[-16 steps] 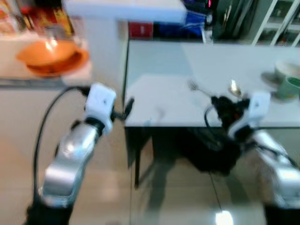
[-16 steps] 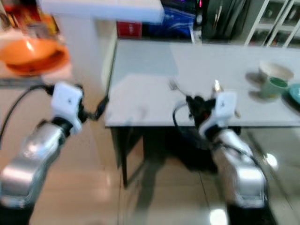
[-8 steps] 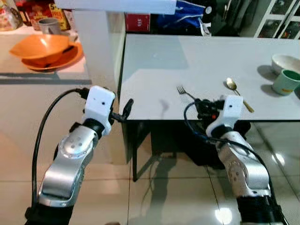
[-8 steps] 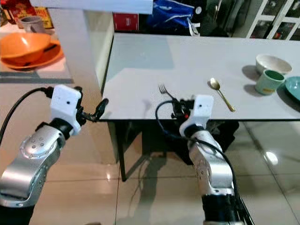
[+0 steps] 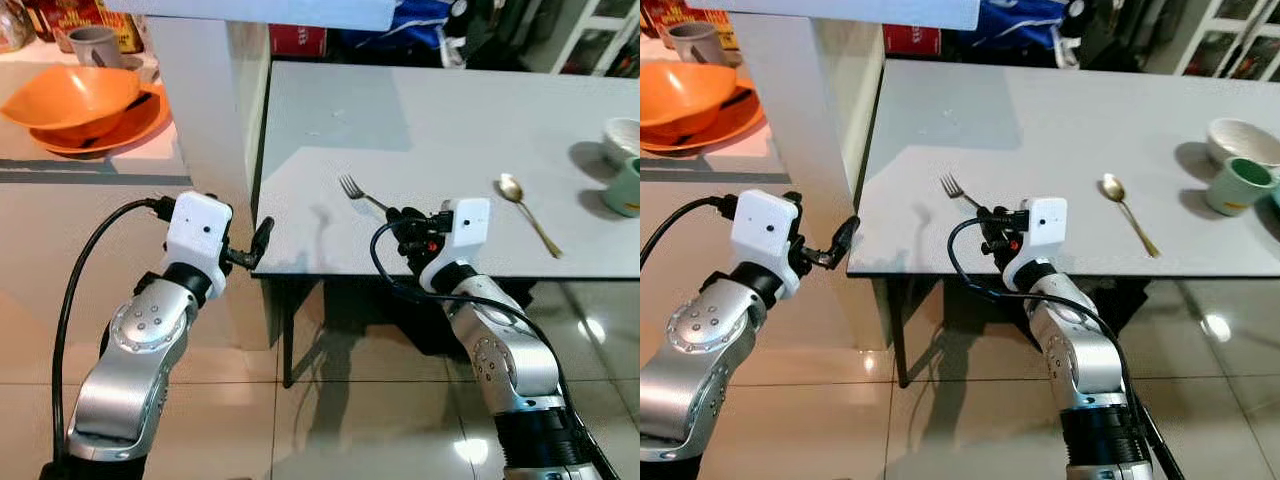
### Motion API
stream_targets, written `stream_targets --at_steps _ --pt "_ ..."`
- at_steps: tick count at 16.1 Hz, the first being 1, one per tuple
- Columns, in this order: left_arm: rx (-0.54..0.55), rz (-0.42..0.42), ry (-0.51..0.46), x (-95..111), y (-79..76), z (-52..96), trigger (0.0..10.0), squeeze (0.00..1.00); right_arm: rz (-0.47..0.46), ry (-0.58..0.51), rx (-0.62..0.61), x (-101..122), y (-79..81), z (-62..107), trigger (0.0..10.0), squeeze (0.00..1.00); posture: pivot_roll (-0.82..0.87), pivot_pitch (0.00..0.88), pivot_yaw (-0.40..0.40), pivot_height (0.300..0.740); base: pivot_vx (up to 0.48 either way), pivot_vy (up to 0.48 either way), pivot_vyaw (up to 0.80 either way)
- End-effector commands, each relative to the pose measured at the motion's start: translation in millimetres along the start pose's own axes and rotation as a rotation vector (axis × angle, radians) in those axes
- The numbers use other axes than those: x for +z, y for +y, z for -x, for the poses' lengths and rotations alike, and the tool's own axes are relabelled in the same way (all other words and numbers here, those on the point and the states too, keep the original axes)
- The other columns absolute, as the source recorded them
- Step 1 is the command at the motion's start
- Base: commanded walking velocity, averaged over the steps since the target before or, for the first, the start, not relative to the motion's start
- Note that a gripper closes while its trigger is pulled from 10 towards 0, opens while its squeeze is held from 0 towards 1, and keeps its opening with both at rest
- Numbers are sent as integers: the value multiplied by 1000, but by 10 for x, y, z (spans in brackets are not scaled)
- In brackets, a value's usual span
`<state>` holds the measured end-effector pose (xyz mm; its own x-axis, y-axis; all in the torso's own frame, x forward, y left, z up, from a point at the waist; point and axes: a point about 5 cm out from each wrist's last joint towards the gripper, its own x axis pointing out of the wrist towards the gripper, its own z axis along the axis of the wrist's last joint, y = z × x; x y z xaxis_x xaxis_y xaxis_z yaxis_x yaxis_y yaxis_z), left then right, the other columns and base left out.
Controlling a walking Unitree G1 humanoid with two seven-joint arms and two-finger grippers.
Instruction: Setting the table
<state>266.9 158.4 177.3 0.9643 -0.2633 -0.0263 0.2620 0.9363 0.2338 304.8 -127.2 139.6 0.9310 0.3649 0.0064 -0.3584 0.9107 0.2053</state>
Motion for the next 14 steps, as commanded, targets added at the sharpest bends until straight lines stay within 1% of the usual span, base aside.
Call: stream_targets --at_steps 1,7,9,10,11,13,14 --pt "-2 -1 -15 40 8 17 10000 0 18 -19 8 42 -4 -13 10000 0 75 42 -47 740 364 0 0" --pt "-24 7 -16 37 -28 27 10000 0 25 -43 -4 75 -20 -6 10000 0 70 50 -42 740 326 0 0" --pt "-57 -11 -2 8 -63 48 10000 0 36 -59 -7 84 -13 -1 10000 0 66 55 -41 740 0 0 0" --pt "-73 -7 -17 6 -72 68 10000 0 52 -74 -48 76 -47 9 10000 0 63 60 -37 740 0 0 0" --pt "-79 -6 -20 5 -77 73 10000 0 57 -74 -60 68 -58 15 10000 0 63 60 -37 740 0 0 0" --pt "-151 -2 -40 6 -147 100 10000 0 40 -77 -145 -19 -133 35 10000 0 64 60 -33 740 0 0 0" --pt "-168 -5 -42 5 -167 109 10000 0 31 -78 -156 -44 -144 41 10000 0 66 59 -35 740 0 0 0"
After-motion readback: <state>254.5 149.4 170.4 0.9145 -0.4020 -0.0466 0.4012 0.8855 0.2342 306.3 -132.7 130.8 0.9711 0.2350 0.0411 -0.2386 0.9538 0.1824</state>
